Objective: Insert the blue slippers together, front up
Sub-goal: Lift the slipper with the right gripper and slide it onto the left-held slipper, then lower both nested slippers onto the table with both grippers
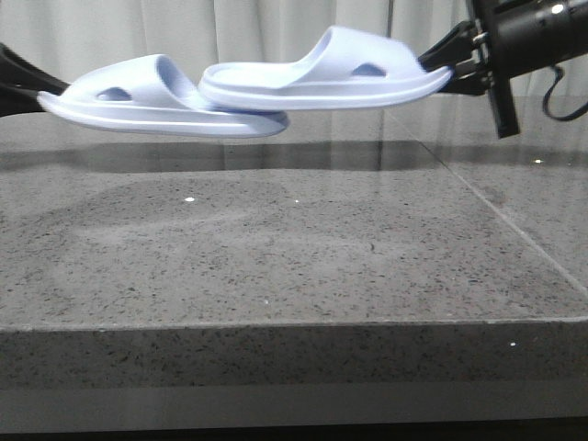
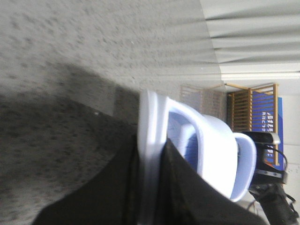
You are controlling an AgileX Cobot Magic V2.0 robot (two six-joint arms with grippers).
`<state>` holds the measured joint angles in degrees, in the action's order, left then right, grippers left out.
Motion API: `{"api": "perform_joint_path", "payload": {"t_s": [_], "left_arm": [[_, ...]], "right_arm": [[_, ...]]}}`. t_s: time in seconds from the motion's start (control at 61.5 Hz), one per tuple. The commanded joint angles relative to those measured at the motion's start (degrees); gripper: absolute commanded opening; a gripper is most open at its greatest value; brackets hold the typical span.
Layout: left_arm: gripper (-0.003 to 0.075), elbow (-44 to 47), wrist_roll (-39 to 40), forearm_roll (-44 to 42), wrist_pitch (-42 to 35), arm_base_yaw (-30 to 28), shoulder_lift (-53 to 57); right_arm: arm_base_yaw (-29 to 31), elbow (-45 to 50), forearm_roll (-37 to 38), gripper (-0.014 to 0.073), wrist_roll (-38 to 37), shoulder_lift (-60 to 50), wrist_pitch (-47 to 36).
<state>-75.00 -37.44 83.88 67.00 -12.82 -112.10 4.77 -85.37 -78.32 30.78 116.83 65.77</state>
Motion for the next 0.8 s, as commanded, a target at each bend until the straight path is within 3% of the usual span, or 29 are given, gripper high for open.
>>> {"api": "perform_joint_path", "payload": {"t_s": [0.0, 0.325, 0.537, 0.781], "left_arm": [[-0.002, -1.21, 0.37, 5.28, 5.71, 1.51, 2.61], [-0.002, -1.21, 0.37, 6.12, 5.71, 5.87, 2.61], [-0.002, -1.21, 0.37, 12.33, 4.64, 8.76, 2.61], [-0.002, -1.21, 0.26, 13.63, 1.98, 11.04, 2.61]], "right_arm": [[-1.34, -1.32, -4.41, -0.0117, 0.8, -2.12, 1.92], [-4.3, -1.32, -5.6, -0.0117, 0.8, -1.98, 1.02], [-6.84, -1.32, -7.42, -0.0117, 0.8, -1.98, 0.86], [-9.0, -1.32, -8.91, -0.0117, 0.8, -1.98, -0.26]]}}
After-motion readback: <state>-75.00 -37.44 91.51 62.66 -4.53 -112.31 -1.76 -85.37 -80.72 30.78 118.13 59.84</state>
